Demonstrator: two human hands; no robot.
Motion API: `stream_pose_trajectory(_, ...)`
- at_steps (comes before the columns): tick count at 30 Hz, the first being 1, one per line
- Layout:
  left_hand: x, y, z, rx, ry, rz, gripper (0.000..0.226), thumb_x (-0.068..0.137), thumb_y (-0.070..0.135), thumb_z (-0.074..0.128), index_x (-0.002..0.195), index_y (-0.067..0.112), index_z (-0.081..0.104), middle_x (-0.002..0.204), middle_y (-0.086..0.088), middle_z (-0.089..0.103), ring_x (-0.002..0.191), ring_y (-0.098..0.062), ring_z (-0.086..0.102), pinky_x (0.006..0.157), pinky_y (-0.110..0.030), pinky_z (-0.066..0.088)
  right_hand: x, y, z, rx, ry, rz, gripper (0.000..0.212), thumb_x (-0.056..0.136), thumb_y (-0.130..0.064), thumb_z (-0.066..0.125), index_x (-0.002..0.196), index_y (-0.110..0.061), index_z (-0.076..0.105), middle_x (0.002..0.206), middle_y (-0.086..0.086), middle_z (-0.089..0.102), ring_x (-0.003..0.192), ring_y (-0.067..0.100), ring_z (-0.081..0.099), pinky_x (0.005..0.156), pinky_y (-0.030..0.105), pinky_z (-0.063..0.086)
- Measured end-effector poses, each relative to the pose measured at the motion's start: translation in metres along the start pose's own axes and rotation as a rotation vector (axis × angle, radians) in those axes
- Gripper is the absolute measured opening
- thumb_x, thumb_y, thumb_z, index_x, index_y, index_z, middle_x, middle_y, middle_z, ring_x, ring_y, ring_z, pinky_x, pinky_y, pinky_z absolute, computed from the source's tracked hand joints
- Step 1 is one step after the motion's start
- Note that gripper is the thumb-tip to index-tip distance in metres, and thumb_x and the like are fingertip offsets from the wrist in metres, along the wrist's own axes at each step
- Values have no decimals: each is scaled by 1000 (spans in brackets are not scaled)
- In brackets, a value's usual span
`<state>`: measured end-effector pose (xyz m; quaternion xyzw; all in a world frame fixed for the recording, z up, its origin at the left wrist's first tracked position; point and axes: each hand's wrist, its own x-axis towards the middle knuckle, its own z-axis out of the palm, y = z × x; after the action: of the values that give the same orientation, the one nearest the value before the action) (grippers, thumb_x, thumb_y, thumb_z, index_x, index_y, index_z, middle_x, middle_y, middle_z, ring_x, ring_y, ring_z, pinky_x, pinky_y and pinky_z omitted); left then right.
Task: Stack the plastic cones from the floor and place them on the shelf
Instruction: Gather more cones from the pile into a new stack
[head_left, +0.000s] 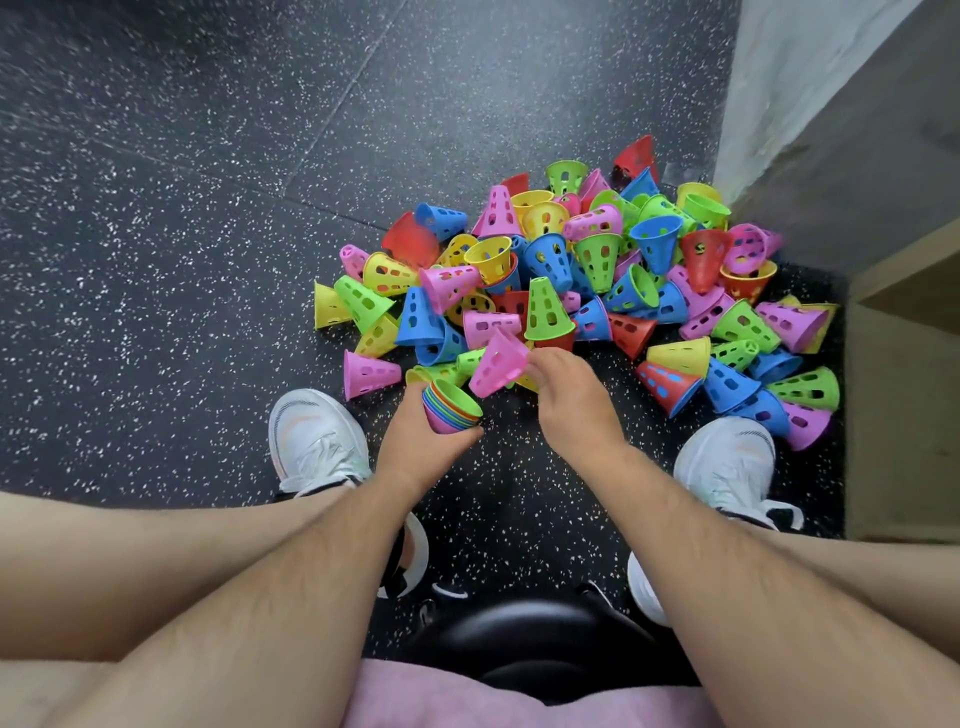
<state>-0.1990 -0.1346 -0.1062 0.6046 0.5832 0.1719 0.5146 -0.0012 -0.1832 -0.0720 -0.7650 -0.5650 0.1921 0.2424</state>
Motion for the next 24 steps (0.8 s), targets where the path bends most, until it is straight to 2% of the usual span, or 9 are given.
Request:
stream_pose_trajectory(4, 4, 1, 8, -4, -1, 3, 64, 64, 36, 92, 114, 30, 52, 100, 9, 68, 90, -9, 68, 81, -33, 54, -1, -18, 5, 36, -106, -55, 24, 103, -14, 52, 122, -8, 65, 116, 6, 67, 112, 26, 56, 98, 44, 46)
stream_pose_trajectory(6, 6, 3, 12, -26, 6, 0, 64, 63, 42, 89, 115, 31, 54, 99, 9, 70, 89, -10, 70, 82, -36, 57, -5, -25, 8, 87, -177, -116, 25, 102, -17, 53, 121, -9, 67, 115, 4, 68, 109, 19, 56, 99, 37, 45)
stream_pose_trajectory(8, 7, 6, 15, -38, 26, -1, 61, 64, 44, 88, 115, 33, 55, 100, 11, 70, 91, -10, 70, 82, -34, 56, -7, -27, 10, 145, -232, -73, 28, 103, -27, 50, 123, -17, 67, 116, -4, 68, 106, 9, 55, 95, 29, 44)
stream_pose_trajectory(11, 11, 10, 18, -37, 35, -1, 65, 66, 39, 94, 117, 33, 54, 103, 11, 70, 92, -6, 69, 82, -29, 55, 1, -15, 20, 192, -168, 116, 31, 102, -38, 46, 124, -24, 64, 117, -9, 66, 108, 8, 56, 96, 33, 48)
stream_pose_trajectory(14, 14, 12, 21, -42, 29, 5, 66, 68, 34, 95, 119, 31, 53, 105, 11, 69, 95, -6, 68, 85, -28, 54, 18, -4, 30, 170, -44, 285, 31, 100, -34, 51, 124, -18, 61, 114, -3, 59, 107, 17, 58, 95, 42, 51)
stream_pose_trajectory(17, 15, 16, 24, -25, 21, 4, 65, 69, 33, 94, 121, 28, 54, 104, 12, 67, 94, -2, 66, 80, -22, 49, 35, -2, 36, 150, -5, 435, 35, 97, -36, 58, 125, -14, 59, 117, 2, 53, 109, 21, 55, 96, 42, 50)
stream_pose_trajectory(24, 20, 17, 21, -15, -6, 9, 67, 70, 31, 94, 121, 31, 50, 106, 12, 66, 94, 1, 65, 77, -15, 47, 50, -4, 45, 196, -4, 540, 24, 95, -31, 64, 114, -15, 63, 117, 2, 52, 105, 21, 57, 94, 40, 51)
